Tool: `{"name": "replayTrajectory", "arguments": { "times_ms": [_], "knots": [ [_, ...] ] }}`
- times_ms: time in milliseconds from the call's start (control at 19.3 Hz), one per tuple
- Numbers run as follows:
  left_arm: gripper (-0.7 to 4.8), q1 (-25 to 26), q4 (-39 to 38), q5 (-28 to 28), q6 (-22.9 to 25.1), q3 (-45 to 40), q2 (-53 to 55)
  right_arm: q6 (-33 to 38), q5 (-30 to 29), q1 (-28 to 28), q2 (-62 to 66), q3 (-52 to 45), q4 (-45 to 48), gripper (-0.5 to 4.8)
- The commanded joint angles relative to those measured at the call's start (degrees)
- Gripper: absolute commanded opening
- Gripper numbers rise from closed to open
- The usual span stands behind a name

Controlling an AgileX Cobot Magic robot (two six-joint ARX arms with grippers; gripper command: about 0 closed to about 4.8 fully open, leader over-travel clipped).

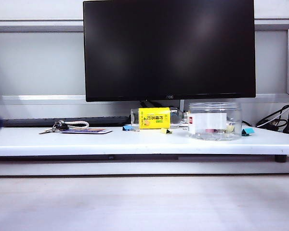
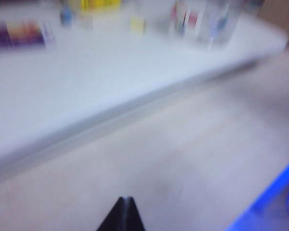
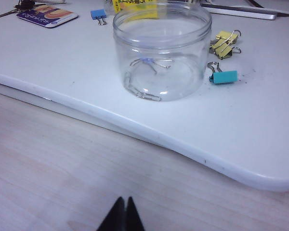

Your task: Take the clips out of the round transparent plastic box and place them on the table.

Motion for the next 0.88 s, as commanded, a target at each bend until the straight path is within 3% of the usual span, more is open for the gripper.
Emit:
{"name": "replayTrajectory", "arguments": {
  "times_ms": [52,104,208,519,882],
  "knots": [
    [-0.05,0.0,-0.7,0.6,-0.2,-0.2,-2.7,-0.2,0.2,0.0,0.0,-0.1,0.1,0.0],
    [-0.05,1.0,-0.7,0.7,-0.2,-0.2,-3.2,-0.2,0.2,-0.5,0.0,-0.1,0.1,0.0],
    [-0.05,8.2,-0.7,0.6,-0.2,-0.2,-3.2,-0.2,-0.2,-8.2,0.0,-0.1,0.1,0.0],
    [-0.05,19.6,-0.7,0.6,-0.2,-0.2,-3.3,-0.2,0.5,-23.7,-2.1,-0.1,0.5,0.0],
    [-0.05,30.2,-0.7,0.6,-0.2,-0.2,-5.6,-0.2,0.5,-25.0,-2.0,0.0,0.5,0.0]
  ]
}}
